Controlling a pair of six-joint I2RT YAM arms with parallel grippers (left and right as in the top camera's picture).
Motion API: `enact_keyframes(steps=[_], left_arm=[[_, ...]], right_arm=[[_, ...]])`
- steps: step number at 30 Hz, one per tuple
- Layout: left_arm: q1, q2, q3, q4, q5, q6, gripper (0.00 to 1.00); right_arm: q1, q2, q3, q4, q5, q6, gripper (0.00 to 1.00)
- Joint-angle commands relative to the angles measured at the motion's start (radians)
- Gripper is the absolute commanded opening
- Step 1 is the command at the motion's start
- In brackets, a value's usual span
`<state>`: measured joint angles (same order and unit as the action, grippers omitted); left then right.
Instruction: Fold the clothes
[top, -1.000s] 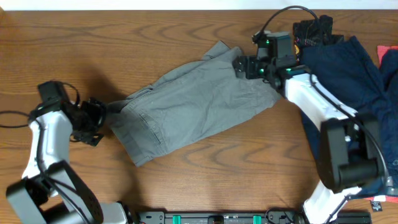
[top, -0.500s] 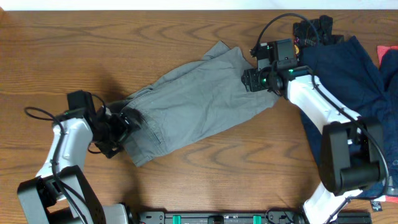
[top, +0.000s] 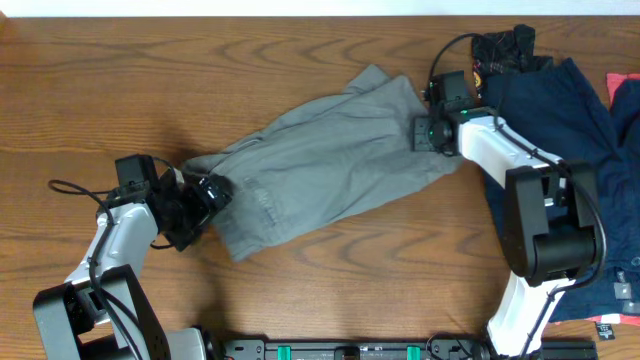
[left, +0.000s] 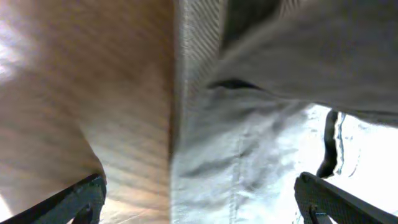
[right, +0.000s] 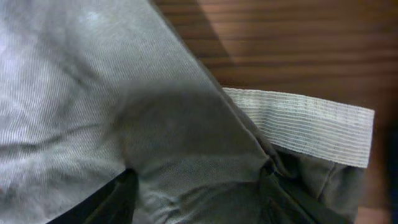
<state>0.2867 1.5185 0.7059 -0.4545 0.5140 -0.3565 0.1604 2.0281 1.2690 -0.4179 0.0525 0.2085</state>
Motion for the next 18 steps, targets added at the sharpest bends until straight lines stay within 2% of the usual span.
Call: enact_keyframes(steps=[1, 8, 13, 14, 15, 17, 18], left_arm=[[-0.027, 0.004, -0.01, 0.019, 0.053, 0.036, 0.98], [-0.143, 0.007, -0.01, 0.047, 0.054, 0.058, 0.99], [-0.211, 0.047, -0.01, 0.1, 0.043, 0.056, 0.98], [-0.217, 0.056, -0.01, 0.11, 0.04, 0.056, 0.92], [-0.221, 0.066, -0.01, 0.118, 0.036, 0.056, 0.82], [-0.224, 0.077, -0.01, 0.125, 0.031, 0.057, 0.46], [-0.224, 0.077, -0.01, 0.124, 0.023, 0.057, 0.35]], right_arm=[[-0.028, 0.038, -0.029, -0.044, 0.066, 0.056, 0.64], [0.001, -0.092, -0.029, -0.062, 0.048, 0.056, 0.77], [0.023, -0.248, -0.029, -0.096, 0.035, 0.056, 0.75], [0.027, -0.278, -0.029, -0.107, 0.019, 0.053, 0.73], [0.031, -0.303, -0.029, -0.118, -0.002, 0.039, 0.72], [0.043, -0.345, -0.029, -0.146, -0.059, 0.009, 0.67], [0.05, -0.359, -0.029, -0.159, -0.081, 0.001, 0.65]])
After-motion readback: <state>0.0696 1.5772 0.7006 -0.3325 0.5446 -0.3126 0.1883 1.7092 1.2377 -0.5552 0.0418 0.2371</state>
